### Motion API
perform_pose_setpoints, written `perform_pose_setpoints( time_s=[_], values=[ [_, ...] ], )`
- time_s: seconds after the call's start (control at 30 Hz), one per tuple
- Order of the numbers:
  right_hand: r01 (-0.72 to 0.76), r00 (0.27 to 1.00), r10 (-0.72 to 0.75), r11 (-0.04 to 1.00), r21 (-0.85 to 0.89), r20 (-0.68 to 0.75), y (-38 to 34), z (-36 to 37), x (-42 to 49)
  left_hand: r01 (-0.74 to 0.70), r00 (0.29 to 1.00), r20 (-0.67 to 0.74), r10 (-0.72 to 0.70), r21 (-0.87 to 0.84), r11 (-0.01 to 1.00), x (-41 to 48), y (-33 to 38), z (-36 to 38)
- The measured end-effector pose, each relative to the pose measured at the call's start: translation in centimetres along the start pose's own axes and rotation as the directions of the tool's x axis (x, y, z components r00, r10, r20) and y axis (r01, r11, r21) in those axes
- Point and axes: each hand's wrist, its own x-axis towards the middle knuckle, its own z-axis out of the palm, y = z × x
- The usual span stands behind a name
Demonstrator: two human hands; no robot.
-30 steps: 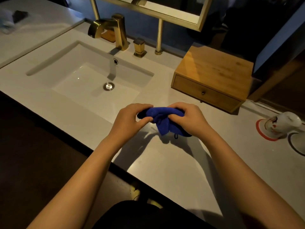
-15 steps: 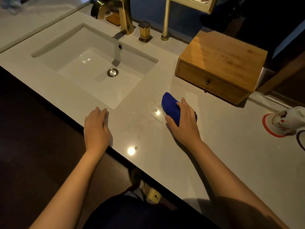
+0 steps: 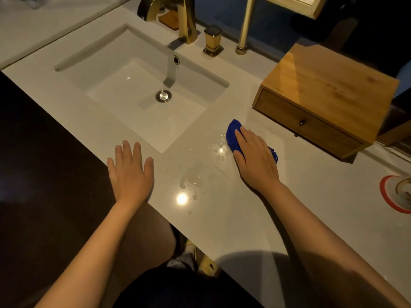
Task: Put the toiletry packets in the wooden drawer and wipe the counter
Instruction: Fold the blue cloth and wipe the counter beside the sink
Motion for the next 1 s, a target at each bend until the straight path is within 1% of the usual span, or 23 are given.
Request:
perform_pose_setpoints(
  time_s=[0.1,0.17,0.23,0.37,0.53,0.73,0.9,1.0],
  values=[
    [-0.13,0.988,0.13,0.991,0.016,-0.081,-0.6,0.7,1.9,0.01,1.0,-0.011,-0.01,0.014,1.0,0.1,0.0,0.2],
    [-0.264,0.956,0.263,0.965,0.013,-0.132,-1.1,1.1,2.9,0.008,1.0,-0.012,-0.008,0.02,1.0,0.0,0.1,0.2],
    [-0.358,0.92,0.356,0.934,0.018,-0.164,-1.6,1.6,4.2,0.012,1.0,-0.003,-0.012,0.007,1.0,0.0,0.0,0.3],
    [-0.424,0.883,0.422,0.905,0.033,-0.206,-2.3,2.0,6.7,0.024,1.0,0.002,-0.024,-0.017,1.0,-0.1,0.1,0.3],
    [-0.421,0.877,0.423,0.905,0.057,-0.228,-2.8,2.4,9.4,0.035,0.999,-0.006,-0.035,-0.038,0.999,-0.1,0.1,0.3],
    [-0.404,0.877,0.412,0.911,0.087,-0.246,-3.4,2.6,12.6,0.023,0.999,0.023,-0.023,-0.009,1.0,0.2,-0.2,0.5],
    [-0.325,0.923,0.329,0.944,0.053,-0.201,-3.2,2.8,12.7,0.027,0.999,0.025,-0.026,-0.017,0.999,0.2,-0.3,0.5],
    [-0.205,0.959,0.217,0.975,0.082,-0.181,-3.7,2.9,12.2,0.05,0.999,0.018,-0.049,-0.029,0.998,-0.5,-0.6,0.5]
  ],
)
